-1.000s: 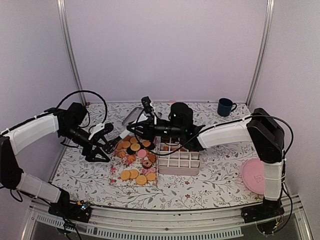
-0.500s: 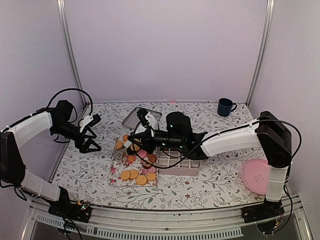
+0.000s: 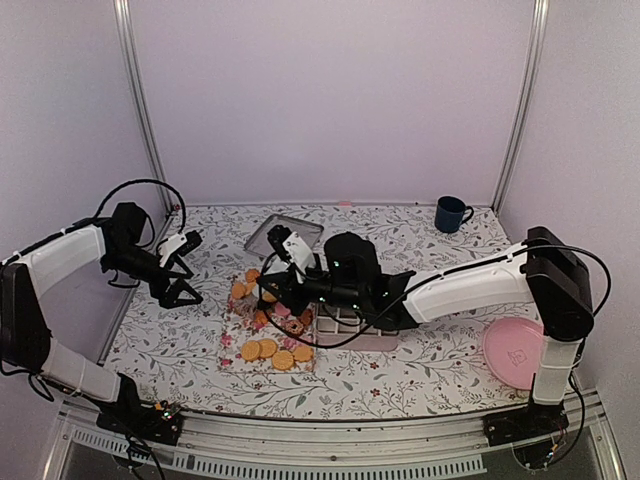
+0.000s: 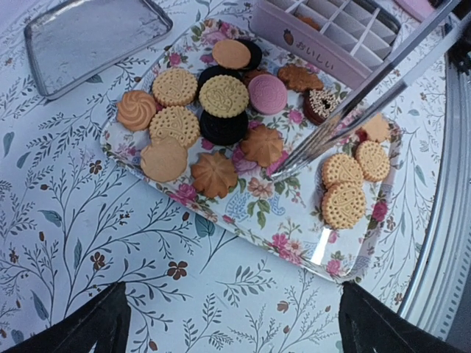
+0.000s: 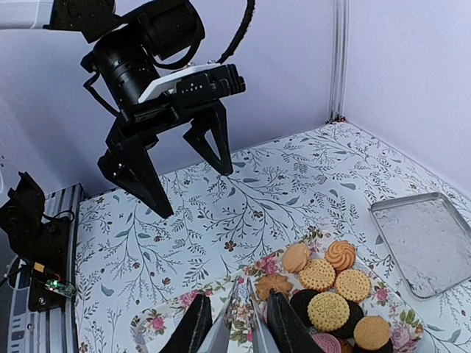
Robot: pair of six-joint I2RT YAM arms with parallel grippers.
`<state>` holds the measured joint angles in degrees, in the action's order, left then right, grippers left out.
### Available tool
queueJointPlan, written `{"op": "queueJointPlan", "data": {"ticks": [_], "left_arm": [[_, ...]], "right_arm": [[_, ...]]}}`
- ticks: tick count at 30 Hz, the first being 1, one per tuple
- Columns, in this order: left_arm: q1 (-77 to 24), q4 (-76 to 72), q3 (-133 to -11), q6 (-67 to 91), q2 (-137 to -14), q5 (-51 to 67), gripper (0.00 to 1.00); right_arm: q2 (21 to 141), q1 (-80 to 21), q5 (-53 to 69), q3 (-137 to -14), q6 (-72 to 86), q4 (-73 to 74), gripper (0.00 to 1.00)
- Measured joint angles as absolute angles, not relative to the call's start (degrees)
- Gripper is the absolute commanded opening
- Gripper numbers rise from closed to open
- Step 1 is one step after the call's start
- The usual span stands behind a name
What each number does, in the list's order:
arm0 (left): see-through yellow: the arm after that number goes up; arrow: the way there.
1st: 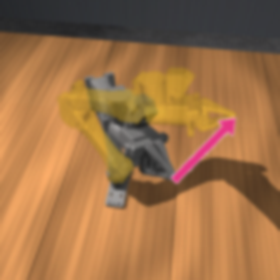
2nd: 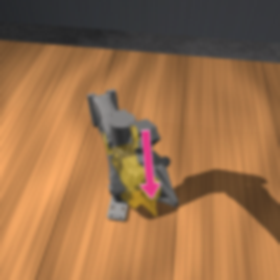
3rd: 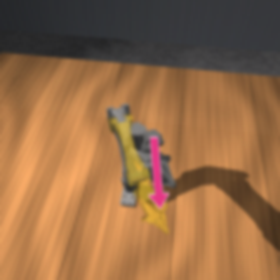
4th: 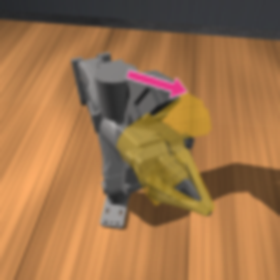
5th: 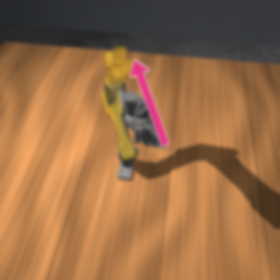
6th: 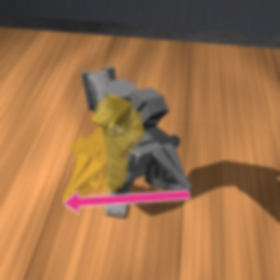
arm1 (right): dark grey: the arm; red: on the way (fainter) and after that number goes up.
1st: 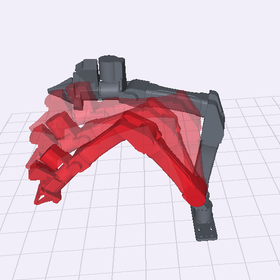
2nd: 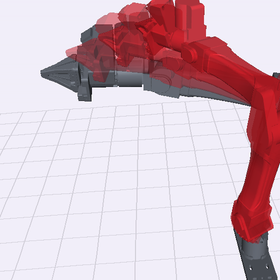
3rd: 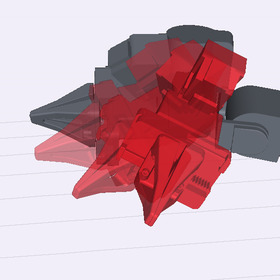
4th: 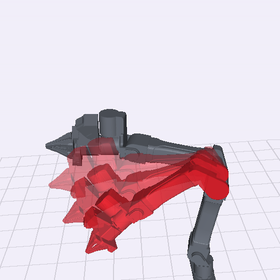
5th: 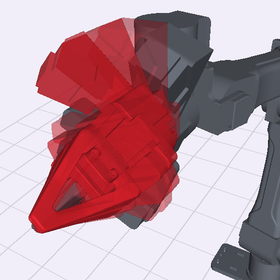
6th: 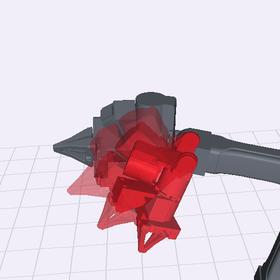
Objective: Pack the cookies
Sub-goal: Pick up the fake cookies from the plate.
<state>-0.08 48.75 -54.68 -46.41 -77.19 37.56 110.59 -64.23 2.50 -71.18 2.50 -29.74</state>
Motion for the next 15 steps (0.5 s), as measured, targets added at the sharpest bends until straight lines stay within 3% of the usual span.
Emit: {"op": "queueJointPlan", "data": {"ticks": [7, 15], "left_arm": [[-0.1, 48.7, -54.7, -46.4, -77.2, 37.4, 0.99], [-0.1, 48.8, -54.7, -46.4, -77.2, 37.4, 0.99]], "right_arm": [[110.6, -65.8, -1.6, -71.2, 1.4, -27.7, 0.4], [110.6, -66.2, -4.5, -71.2, 0.3, -27.4, 0.42]]}}
